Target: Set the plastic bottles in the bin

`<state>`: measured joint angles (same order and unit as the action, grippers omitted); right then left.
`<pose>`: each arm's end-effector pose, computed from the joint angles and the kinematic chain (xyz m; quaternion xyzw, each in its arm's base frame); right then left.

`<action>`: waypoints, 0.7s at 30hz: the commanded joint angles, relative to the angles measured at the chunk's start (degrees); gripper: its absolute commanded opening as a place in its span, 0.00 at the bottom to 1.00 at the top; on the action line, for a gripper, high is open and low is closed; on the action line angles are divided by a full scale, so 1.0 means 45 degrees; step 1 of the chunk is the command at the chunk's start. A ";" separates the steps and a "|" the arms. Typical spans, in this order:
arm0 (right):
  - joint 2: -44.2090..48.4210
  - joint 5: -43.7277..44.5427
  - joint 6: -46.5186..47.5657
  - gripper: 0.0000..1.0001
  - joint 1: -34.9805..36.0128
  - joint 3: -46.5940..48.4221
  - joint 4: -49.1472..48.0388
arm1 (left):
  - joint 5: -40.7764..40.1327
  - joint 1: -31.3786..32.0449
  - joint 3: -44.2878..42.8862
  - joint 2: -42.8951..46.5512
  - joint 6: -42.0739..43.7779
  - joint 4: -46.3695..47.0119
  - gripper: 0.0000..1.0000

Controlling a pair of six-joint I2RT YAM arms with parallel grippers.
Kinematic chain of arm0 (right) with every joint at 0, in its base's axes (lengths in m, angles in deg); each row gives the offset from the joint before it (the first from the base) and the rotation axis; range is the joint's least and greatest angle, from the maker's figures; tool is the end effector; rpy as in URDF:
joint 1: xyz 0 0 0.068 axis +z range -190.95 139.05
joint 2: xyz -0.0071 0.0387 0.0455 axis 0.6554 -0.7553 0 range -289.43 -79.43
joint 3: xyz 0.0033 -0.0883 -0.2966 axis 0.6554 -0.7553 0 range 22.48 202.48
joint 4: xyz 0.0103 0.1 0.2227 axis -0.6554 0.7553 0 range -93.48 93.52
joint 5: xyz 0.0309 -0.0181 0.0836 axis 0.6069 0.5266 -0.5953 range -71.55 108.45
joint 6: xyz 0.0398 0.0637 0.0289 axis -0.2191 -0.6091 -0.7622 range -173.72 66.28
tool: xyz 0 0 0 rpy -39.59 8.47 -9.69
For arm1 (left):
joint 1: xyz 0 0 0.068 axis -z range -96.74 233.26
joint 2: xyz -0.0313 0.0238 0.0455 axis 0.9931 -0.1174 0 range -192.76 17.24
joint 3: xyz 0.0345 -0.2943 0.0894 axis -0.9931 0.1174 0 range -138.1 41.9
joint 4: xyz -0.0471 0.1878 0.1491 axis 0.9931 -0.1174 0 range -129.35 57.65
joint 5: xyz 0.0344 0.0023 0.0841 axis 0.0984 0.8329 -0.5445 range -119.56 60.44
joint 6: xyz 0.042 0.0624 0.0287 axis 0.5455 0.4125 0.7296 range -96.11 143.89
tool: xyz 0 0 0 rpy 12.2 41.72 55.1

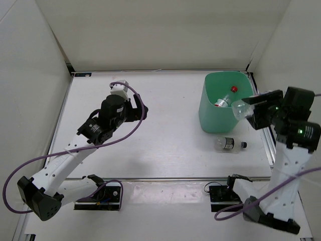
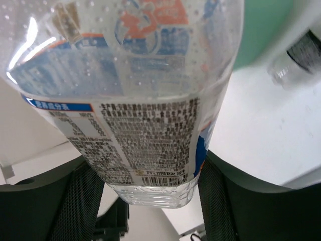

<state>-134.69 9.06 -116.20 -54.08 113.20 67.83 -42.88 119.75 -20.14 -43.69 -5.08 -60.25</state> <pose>0.1131 -0.0148 0.4583 0.5145 0.7240 0.2556 0.3817 0.1906 -0.1211 0.3777 -0.0052 0.8481 -0.1983 0.4913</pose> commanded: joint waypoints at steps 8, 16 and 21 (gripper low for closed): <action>-0.4238 0.0934 0.2593 0.35 0.2153 0.1657 -0.3383 | 0.0519 -0.0062 0.0447 0.0219 -0.0242 -0.0030 1.00; -0.3158 0.3977 0.2011 0.99 0.3424 0.1934 -0.1491 | 0.0403 -0.0062 0.0564 0.0336 -0.0126 -0.0030 1.00; -0.0145 0.5133 0.0995 0.99 0.2313 -0.1032 -0.2134 | 0.0402 -0.0062 0.0564 0.0453 0.0147 -0.0030 1.00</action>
<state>-142.87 25.28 -108.62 -41.12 113.65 57.90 -41.13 119.75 -18.42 -43.40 -5.76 -60.62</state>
